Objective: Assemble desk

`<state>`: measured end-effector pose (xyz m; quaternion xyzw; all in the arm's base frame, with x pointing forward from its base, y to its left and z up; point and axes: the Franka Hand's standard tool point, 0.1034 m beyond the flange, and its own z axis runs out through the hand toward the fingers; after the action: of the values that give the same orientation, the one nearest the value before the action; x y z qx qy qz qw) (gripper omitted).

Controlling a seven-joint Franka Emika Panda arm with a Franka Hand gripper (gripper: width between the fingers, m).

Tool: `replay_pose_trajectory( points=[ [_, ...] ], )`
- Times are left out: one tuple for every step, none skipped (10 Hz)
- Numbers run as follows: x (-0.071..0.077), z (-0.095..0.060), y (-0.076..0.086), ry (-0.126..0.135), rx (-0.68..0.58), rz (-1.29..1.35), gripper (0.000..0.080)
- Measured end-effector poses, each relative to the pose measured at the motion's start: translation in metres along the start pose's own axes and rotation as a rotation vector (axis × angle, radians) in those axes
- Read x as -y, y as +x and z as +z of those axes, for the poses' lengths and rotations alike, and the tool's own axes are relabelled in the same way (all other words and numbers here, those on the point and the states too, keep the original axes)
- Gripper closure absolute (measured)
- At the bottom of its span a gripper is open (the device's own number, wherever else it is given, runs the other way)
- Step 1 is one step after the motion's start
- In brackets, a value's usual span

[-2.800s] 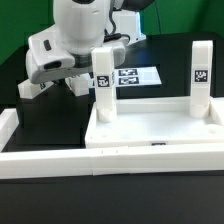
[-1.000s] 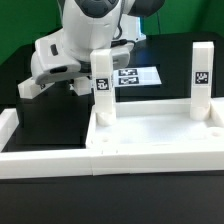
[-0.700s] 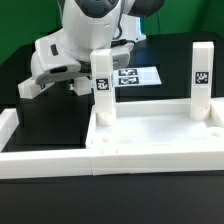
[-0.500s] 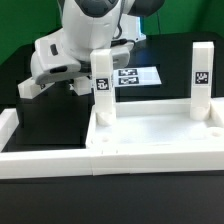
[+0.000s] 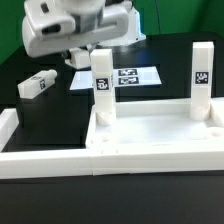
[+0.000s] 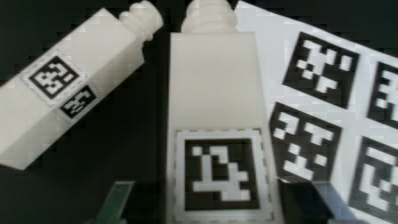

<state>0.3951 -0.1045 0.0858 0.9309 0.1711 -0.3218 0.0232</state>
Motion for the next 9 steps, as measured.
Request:
replay_pose_trajectory(
  points=[
    [-0.002, 0.003, 0.004, -0.007, -0.025, 0.001, 0.0511],
    [-0.003, 0.003, 0.007, -0.012, -0.074, -0.006, 0.0511],
    [-0.003, -0.001, 0.011, -0.02, -0.153, -0.004, 0.0511],
    [0.009, -0.015, 0.014, -0.039, -0.225, -0.005, 0.0511],
    [0.02, -0.039, 0.013, -0.045, -0.256, -0.024, 0.0511],
    [0.033, -0.078, 0.015, -0.03, -0.332, -0.007, 0.0511],
    [0.049, -0.111, 0.018, -0.041, -0.397, 0.029, 0.0511],
    [0.051, -0.125, 0.019, -0.063, -0.472, 0.008, 0.0511],
    [0.048, -0.122, 0.019, -0.065, -0.527, 0.017, 0.0511]
  ],
)
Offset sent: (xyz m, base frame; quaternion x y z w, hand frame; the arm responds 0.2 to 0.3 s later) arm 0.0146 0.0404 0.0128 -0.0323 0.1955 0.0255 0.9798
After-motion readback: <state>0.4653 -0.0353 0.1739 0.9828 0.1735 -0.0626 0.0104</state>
